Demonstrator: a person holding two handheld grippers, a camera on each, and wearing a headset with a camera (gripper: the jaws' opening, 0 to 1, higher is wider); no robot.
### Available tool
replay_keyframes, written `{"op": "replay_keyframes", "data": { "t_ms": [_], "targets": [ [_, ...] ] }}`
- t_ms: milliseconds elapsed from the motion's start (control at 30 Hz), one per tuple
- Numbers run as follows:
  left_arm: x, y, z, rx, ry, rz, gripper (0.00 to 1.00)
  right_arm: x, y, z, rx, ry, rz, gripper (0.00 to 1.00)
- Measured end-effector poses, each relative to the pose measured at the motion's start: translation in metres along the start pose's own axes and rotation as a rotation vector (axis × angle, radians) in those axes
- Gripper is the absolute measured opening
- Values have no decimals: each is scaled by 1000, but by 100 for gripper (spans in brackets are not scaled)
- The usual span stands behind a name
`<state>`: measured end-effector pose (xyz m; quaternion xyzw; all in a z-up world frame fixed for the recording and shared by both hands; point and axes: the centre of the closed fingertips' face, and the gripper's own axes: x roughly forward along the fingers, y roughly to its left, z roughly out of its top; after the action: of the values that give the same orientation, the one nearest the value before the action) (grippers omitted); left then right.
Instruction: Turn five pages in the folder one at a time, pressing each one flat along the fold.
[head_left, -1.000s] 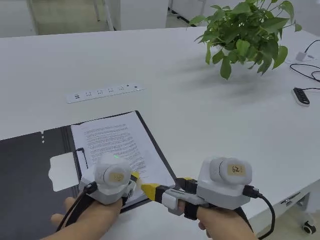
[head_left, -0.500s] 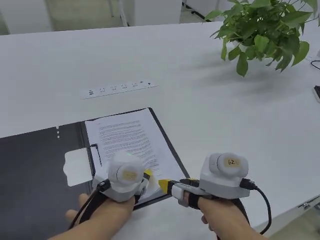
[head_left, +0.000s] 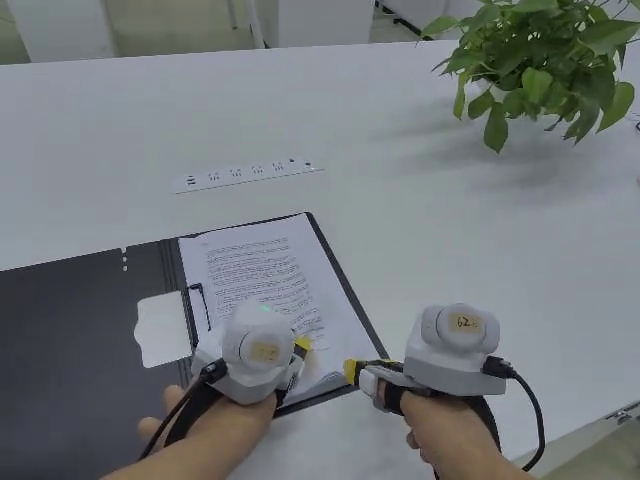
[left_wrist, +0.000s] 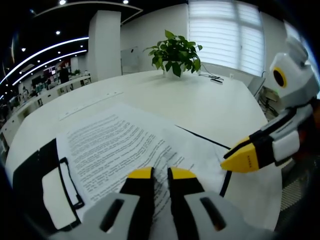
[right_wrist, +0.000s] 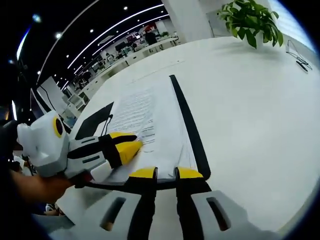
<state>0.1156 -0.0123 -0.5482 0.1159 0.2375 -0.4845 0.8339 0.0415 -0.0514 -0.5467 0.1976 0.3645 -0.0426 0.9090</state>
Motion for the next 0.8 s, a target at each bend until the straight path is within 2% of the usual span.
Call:
{"op": "replay_keyframes", "data": {
  "t_ms": [67, 300, 433, 533, 700, 800],
  "targets": [
    [0, 0, 0, -1, 0, 0, 10, 0, -3, 0, -75, 12, -36, 9],
    [0, 0, 0, 1, 0, 1, 10, 2, -8, -1, -117, 25, -88, 0],
    [0, 0, 0, 3, 2, 1, 10, 1, -9, -1, -126, 29, -96, 0],
    [0, 0, 0, 4, 3, 0, 10, 0, -10, 0, -103, 20, -95, 0],
    [0, 0, 1, -5, 4, -1, 11, -6, -10, 4, -36, -24, -78, 0],
    [-2, -1, 1, -34, 6, -9, 12, -12, -7, 10, 34, -63, -55, 0]
  ]
}}
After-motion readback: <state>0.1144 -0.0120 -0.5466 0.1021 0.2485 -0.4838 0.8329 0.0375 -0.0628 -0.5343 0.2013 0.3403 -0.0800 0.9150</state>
